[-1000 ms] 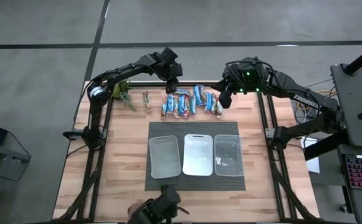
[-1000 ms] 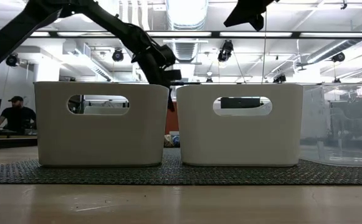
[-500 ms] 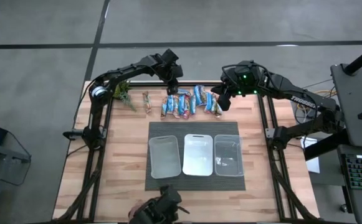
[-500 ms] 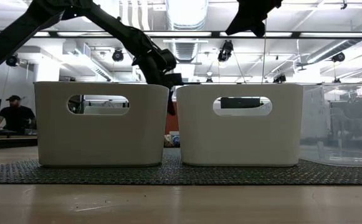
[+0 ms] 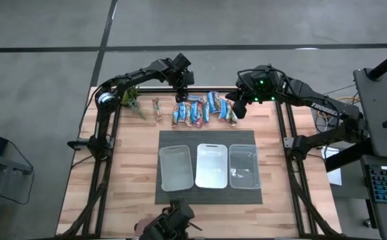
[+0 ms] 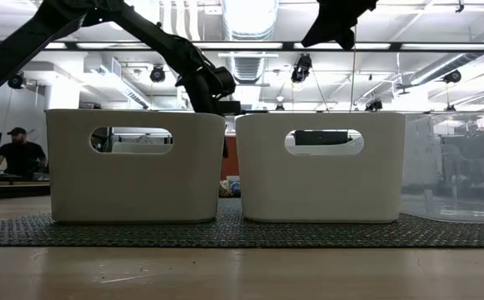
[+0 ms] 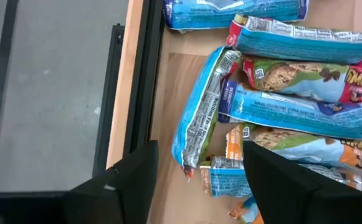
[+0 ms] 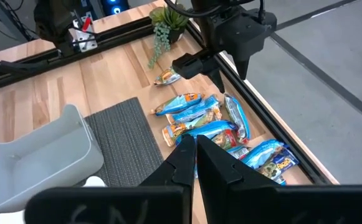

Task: Pick and place Granola Bars by type
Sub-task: Put the red granola bar into the gray bin

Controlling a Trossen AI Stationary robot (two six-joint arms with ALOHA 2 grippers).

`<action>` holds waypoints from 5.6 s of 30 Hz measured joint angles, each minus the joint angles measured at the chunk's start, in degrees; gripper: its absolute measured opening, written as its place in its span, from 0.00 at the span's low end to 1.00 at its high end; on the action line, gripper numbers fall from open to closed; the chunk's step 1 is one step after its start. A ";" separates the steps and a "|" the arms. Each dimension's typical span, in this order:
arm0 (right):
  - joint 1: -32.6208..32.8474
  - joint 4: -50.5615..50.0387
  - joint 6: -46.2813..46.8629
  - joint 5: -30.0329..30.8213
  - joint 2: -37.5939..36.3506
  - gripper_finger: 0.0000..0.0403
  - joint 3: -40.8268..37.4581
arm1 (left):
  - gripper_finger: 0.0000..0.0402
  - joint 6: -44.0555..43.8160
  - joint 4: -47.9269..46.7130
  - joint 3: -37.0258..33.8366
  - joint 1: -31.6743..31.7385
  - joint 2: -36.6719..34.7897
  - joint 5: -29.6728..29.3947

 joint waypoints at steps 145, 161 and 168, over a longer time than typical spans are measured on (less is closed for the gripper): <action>0.01 0.51 -2.10 0.02 0.00 0.02 -0.02 | 0.14 2.40 -24.67 25.81 -5.68 5.53 -3.99; 0.00 0.45 -2.16 -0.07 -0.10 0.02 -0.02 | 0.14 -19.69 -30.85 15.88 -14.92 -9.85 -3.85; 0.13 0.33 -3.23 -0.20 -0.24 0.02 -0.02 | 0.14 -26.67 -29.88 5.80 -22.31 -18.52 -3.92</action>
